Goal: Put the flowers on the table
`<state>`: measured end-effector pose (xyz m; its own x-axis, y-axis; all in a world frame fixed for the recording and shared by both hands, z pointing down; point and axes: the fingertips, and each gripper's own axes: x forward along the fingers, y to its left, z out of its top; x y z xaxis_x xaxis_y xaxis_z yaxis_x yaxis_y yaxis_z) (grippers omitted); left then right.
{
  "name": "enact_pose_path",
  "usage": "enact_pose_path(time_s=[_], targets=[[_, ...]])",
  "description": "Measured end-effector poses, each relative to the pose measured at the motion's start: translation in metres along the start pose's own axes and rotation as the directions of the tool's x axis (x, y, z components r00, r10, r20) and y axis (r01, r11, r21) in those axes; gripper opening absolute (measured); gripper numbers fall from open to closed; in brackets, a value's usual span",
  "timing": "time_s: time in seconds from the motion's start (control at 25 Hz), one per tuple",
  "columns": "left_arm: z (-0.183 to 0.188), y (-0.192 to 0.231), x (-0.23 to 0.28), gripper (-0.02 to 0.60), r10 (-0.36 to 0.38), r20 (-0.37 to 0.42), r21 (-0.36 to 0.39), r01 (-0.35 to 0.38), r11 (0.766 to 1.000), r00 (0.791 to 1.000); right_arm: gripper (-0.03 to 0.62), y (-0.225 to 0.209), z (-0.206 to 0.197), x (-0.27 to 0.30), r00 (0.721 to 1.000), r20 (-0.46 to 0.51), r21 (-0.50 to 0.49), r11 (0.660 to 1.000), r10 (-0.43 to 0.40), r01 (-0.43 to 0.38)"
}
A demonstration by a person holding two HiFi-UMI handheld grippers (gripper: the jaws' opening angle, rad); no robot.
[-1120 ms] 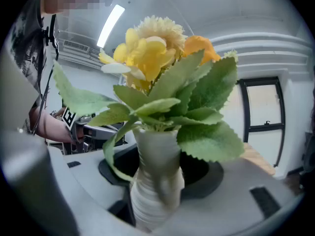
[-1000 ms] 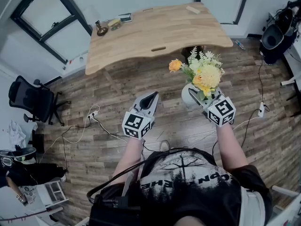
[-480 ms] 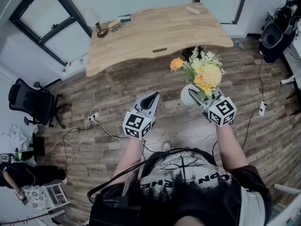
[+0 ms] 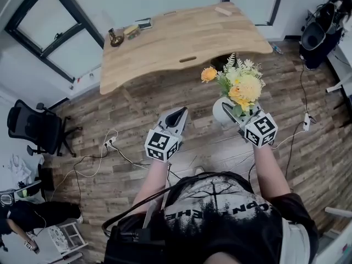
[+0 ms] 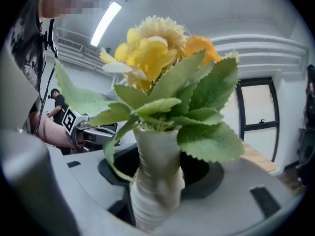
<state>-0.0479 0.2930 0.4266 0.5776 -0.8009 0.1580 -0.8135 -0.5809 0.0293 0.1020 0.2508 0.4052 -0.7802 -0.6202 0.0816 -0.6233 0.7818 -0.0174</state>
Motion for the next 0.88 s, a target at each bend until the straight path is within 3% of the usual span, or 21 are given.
enact_pose_path(time_s=[0.16,0.48,0.88], targets=[[-0.004,0.027,0.005,0.014,-0.037,-0.01,-0.009,0.037,0.999,0.999,0.253,0.0,0.001,0.022,0.999,-0.014,-0.001,0.999,-0.037,0.037],[-0.016,0.035,0.003,0.014,-0.075,-0.001,-0.018,0.075,0.997,0.997,0.253,0.006,-0.008,0.019,0.996,-0.02,-0.01,0.996,-0.09,0.09],[-0.02,0.063,0.044,0.014,-0.06,-0.022,-0.032,0.059,0.998,0.998,0.255,-0.032,-0.016,0.052,0.997,-0.03,0.005,0.997,-0.074,0.074]])
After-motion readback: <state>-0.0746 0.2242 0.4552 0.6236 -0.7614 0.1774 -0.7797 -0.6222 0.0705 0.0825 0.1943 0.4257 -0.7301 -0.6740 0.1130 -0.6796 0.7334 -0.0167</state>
